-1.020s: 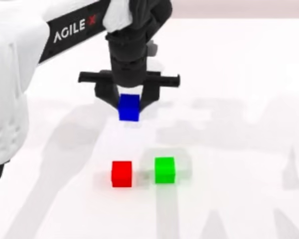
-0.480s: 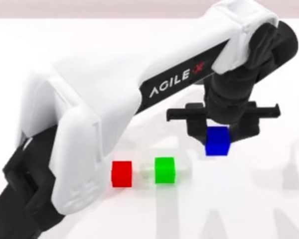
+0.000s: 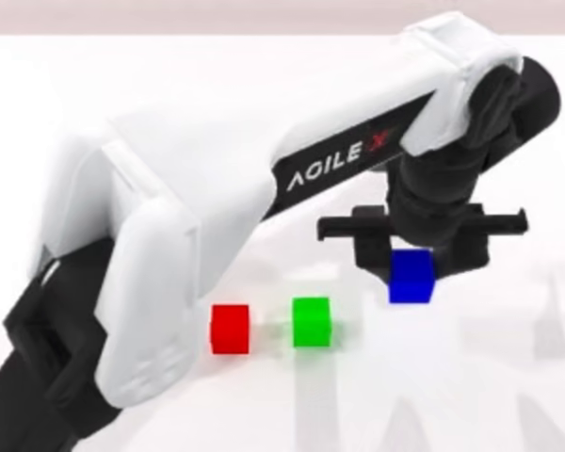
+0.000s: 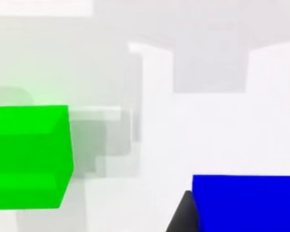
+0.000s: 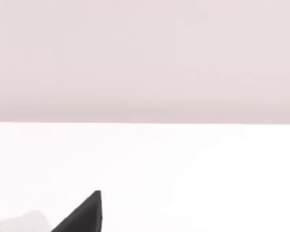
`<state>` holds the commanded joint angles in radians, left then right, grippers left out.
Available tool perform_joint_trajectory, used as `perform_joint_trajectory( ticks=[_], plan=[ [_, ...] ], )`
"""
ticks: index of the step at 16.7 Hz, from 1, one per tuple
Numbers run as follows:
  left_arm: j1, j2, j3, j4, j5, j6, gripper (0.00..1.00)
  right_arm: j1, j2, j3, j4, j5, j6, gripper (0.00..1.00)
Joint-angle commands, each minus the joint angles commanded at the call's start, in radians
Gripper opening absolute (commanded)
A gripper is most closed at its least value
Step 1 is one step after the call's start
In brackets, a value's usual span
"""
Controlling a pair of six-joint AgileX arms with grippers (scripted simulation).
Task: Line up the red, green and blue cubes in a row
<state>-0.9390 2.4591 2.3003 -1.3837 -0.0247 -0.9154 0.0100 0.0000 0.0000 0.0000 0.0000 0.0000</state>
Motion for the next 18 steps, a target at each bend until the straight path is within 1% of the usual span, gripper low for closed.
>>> perform_joint_trajectory(
  ticks=[5, 10, 18],
  plan=[
    [0.001, -0.002, -0.199, 0.19, 0.001, -0.005, 0.0, 0.0, 0.0, 0.0, 0.0, 0.0, 0.0, 1.0],
    [0.001, 0.0, -0.217, 0.208, 0.0, -0.007, 0.0, 0.0, 0.0, 0.0, 0.0, 0.0, 0.0, 1.0],
    [0.001, 0.0, -0.217, 0.208, 0.0, -0.007, 0.6, 0.0, 0.0, 0.0, 0.0, 0.0, 0.0, 1.0]
  ],
)
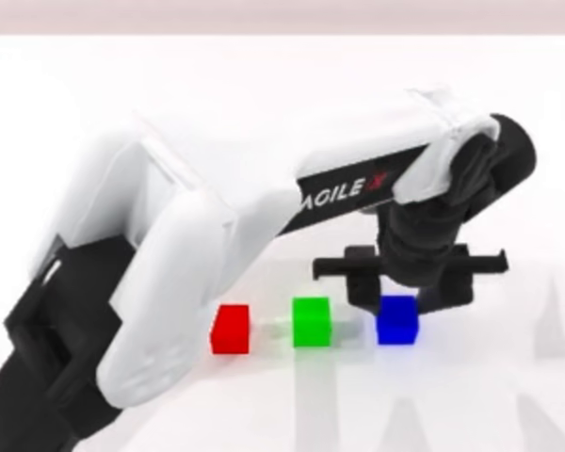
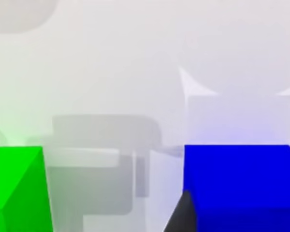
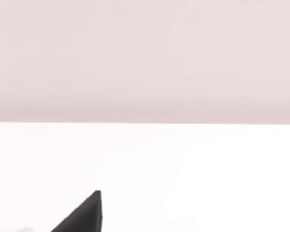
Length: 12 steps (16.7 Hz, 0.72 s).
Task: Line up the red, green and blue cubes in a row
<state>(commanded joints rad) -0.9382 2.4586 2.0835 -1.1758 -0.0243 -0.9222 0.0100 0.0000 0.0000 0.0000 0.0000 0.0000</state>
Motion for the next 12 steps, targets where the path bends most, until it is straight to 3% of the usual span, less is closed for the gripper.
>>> perform_joint_trajectory(
  ticks=[5, 12],
  plan=[
    [0.0, 0.0, 0.0, 0.0, 0.0, 0.0, 0.98, 0.0, 0.0, 0.0, 0.0, 0.0, 0.0, 1.0],
    [0.0, 0.0, 0.0, 0.0, 0.0, 0.0, 1.0, 0.0, 0.0, 0.0, 0.0, 0.0, 0.0, 1.0]
  ],
)
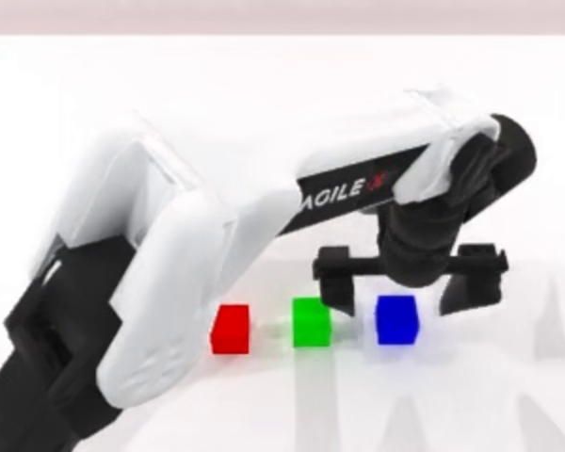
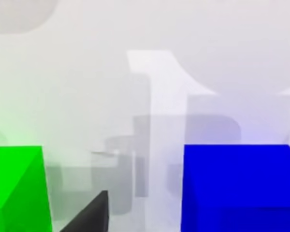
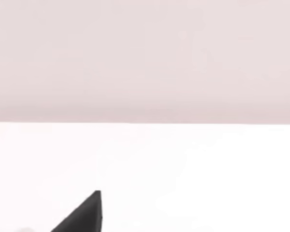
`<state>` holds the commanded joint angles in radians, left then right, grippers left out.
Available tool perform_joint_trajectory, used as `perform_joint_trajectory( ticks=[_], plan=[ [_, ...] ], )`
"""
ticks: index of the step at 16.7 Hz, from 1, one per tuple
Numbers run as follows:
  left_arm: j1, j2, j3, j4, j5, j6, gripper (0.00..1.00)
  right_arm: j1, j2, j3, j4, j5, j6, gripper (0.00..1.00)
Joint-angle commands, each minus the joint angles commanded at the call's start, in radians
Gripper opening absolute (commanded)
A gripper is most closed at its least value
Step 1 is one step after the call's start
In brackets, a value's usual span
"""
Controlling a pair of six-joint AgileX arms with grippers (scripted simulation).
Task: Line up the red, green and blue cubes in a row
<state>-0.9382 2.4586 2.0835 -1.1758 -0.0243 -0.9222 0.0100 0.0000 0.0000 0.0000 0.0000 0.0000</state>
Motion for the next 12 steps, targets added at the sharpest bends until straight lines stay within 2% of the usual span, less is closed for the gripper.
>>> perform_joint_trajectory(
  ticks=[4, 9, 12],
  plan=[
    [0.0, 0.001, 0.017, -0.017, -0.001, 0.0, 1.0, 0.0, 0.0, 0.0, 0.0, 0.0, 0.0, 1.0],
    [0.007, -0.001, 0.202, -0.208, 0.0, -0.003, 1.0, 0.0, 0.0, 0.0, 0.0, 0.0, 0.0, 1.0],
    [0.015, -0.008, 0.261, -0.27, 0.0, -0.006, 1.0, 0.0, 0.0, 0.0, 0.0, 0.0, 0.0, 1.0]
  ],
)
